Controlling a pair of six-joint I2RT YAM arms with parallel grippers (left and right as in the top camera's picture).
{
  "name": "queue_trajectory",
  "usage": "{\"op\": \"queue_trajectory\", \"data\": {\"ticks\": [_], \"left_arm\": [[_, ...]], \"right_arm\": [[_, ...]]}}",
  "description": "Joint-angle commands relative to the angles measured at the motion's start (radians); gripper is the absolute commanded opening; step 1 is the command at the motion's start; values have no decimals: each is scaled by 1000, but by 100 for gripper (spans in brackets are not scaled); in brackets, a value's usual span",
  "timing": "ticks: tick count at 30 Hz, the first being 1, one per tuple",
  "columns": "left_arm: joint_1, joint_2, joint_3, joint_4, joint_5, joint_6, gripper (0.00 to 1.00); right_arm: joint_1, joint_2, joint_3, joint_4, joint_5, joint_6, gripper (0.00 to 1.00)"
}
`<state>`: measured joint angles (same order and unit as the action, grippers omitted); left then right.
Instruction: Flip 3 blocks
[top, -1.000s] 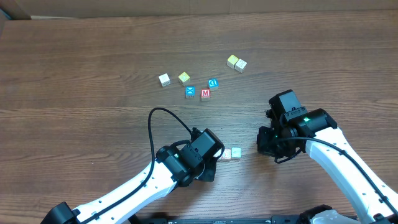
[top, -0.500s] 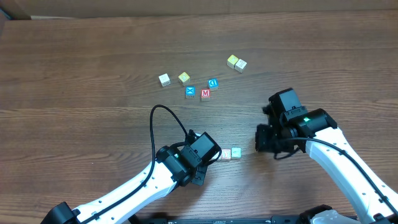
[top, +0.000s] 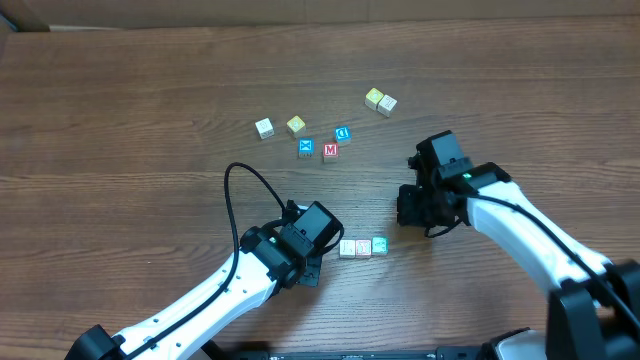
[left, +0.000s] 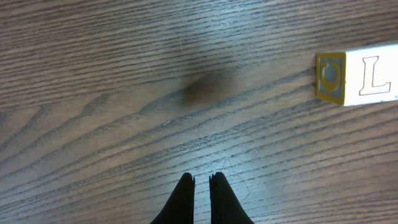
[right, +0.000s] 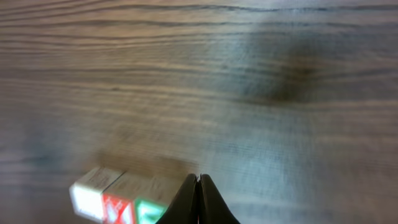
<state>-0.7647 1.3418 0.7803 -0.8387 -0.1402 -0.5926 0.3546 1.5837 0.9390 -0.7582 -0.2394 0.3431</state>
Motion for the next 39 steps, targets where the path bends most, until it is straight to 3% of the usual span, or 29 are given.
{"op": "queue_trajectory", "data": {"ticks": [1,14,39], "left_arm": [[7,-8,10,0,-16,-17,4],[7,-8,10,0,-25,-16,4],[7,-8,10,-3,-24,-17,4]], "right_arm": [[5,53,-4,34,-7,-32,4],[48,159,-5,77,-152,-221,4],[105,160,-5,65,-148,-195,4]]}}
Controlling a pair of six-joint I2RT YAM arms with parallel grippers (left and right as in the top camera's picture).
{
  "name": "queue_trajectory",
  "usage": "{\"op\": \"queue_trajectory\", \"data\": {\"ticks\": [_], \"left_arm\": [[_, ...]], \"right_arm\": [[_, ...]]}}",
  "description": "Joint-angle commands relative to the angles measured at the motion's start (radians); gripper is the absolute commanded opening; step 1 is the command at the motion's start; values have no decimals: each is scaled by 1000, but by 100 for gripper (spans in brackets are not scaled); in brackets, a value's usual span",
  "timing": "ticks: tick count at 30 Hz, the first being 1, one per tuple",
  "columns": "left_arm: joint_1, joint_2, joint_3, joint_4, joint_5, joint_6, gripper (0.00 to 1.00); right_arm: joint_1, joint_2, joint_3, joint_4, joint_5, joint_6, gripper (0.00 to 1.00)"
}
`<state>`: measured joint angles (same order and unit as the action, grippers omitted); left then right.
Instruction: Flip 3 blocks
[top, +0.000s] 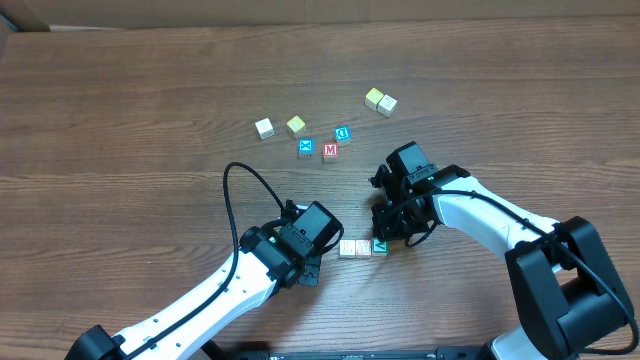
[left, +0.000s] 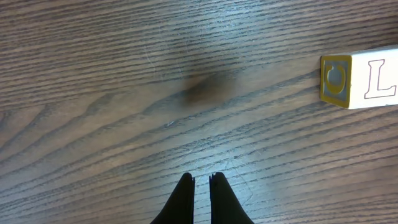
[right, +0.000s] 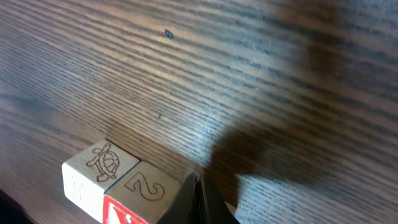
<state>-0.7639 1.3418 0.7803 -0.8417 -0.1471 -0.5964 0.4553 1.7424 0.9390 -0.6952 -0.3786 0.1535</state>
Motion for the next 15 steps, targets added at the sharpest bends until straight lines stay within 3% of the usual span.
{"op": "queue_trajectory", "data": {"ticks": [1,15], "left_arm": [[6,-8,10,0,-17,-13,4],[6,-8,10,0,-17,-13,4]], "right_arm": [[4,1,-5,2,-9,-6,4],[4,1,-5,2,-27,-25,4]]}}
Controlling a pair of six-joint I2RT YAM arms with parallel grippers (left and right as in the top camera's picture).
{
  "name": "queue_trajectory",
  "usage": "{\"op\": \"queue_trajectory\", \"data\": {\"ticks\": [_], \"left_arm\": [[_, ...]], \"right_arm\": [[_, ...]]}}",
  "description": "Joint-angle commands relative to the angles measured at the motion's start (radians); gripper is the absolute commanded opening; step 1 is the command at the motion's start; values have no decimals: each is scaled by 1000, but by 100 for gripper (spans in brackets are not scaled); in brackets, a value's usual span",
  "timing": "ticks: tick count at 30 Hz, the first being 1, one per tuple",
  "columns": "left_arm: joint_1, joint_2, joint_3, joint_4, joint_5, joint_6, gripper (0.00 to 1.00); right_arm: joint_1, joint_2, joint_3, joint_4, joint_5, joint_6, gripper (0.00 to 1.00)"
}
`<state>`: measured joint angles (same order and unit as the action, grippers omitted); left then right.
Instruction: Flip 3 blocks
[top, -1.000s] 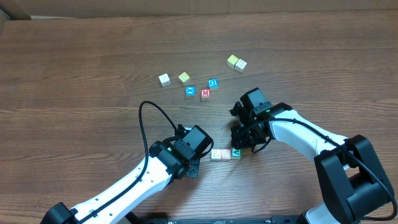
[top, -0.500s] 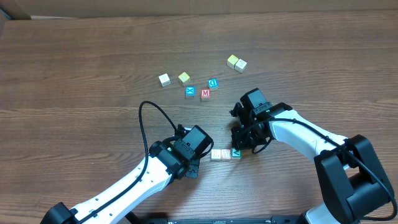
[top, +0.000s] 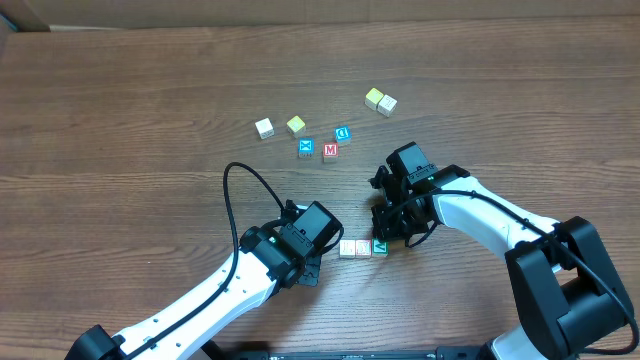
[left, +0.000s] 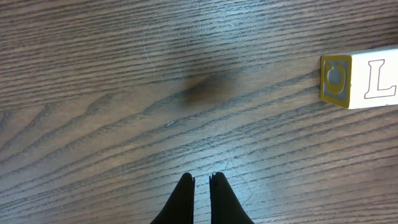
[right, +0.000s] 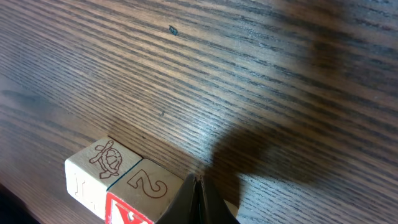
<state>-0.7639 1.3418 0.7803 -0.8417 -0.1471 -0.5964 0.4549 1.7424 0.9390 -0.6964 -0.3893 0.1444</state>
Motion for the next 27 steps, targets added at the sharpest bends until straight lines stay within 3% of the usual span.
{"op": "queue_trajectory", "data": {"ticks": [1,17,27], "left_arm": [[6,-8,10,0,-17,-13,4],[6,-8,10,0,-17,-13,4],[6,-8,10,3,-17,-13,8]], "right_arm": [[4,1,-5,3,-17,-16,4],[4,1,-1,22,-15,-10,4],[-101,-74,119,-68,190,254,4]]}}
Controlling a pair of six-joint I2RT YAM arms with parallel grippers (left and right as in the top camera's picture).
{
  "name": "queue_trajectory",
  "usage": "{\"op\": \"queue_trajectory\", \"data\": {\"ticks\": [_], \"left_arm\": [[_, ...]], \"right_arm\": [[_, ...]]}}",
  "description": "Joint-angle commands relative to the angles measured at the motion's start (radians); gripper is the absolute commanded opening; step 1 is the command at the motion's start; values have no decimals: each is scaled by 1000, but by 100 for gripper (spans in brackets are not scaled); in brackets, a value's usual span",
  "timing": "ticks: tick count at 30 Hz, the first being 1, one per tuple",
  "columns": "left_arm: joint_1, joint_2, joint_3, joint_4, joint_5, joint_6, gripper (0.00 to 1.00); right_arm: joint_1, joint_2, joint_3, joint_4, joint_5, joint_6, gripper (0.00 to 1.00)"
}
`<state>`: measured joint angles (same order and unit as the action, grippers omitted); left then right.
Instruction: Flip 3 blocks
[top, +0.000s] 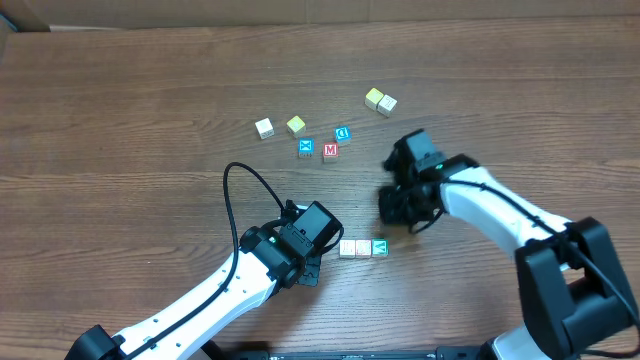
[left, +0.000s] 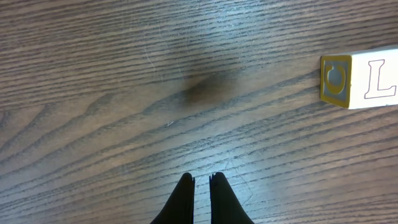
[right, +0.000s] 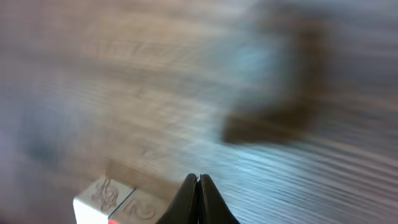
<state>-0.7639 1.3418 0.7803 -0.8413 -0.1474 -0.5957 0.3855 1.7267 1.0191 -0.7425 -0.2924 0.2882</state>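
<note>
A row of three blocks lies on the table: a pale left block (top: 347, 248), a middle block (top: 363, 248) and a teal-topped right block (top: 379, 247). The left wrist view shows the row's left end, a yellow-framed face (left: 336, 79) beside a letter L. The blurred right wrist view shows a block with a carved figure on top (right: 102, 196) and a block marked 2 (right: 146, 208). My right gripper (right: 199, 177) is shut and empty. It hangs up and to the right of the row (top: 398, 208). My left gripper (left: 200, 177) is shut with a thin slit, empty, left of the row.
Several loose blocks lie farther back: white (top: 264, 128), yellow (top: 296, 125), blue (top: 306, 148), red M (top: 330, 151), small blue (top: 342, 133), and a pale pair (top: 380, 101). The left arm's cable (top: 232, 200) loops over the table.
My right gripper was down at the teal end of the row. It now sits higher and farther back, clear of the blocks. The row and left arm have not moved.
My right gripper, shut, first hung to the right of the row. It then stood at the teal end block, and the row had shifted slightly in the left wrist view. It stayed there, and now it is away from the row. The left gripper stayed put.
</note>
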Motion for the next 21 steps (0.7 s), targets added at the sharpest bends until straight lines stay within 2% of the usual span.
{"op": "queue_trajectory", "data": {"ticks": [1,3,6,8,15,21], "left_arm": [[6,-8,10,6,-17,-13,11],[6,-8,10,6,-17,-9,13],[6,-8,10,5,-17,9,5],[9,-8,10,3,-17,10,4],[38,-7,10,12,-17,17,4],[38,-7,10,21,-17,29,4]], "right_arm": [[-45,-67,39,-50,97,113,4],[-64,-68,38,-113,101,113,4],[-74,-68,16,-187,101,107,4],[-67,-68,-10,-207,98,82,4],[0,-68,-113,-130,89,74,4],[52,-68,-122,-88,58,55,4]]}}
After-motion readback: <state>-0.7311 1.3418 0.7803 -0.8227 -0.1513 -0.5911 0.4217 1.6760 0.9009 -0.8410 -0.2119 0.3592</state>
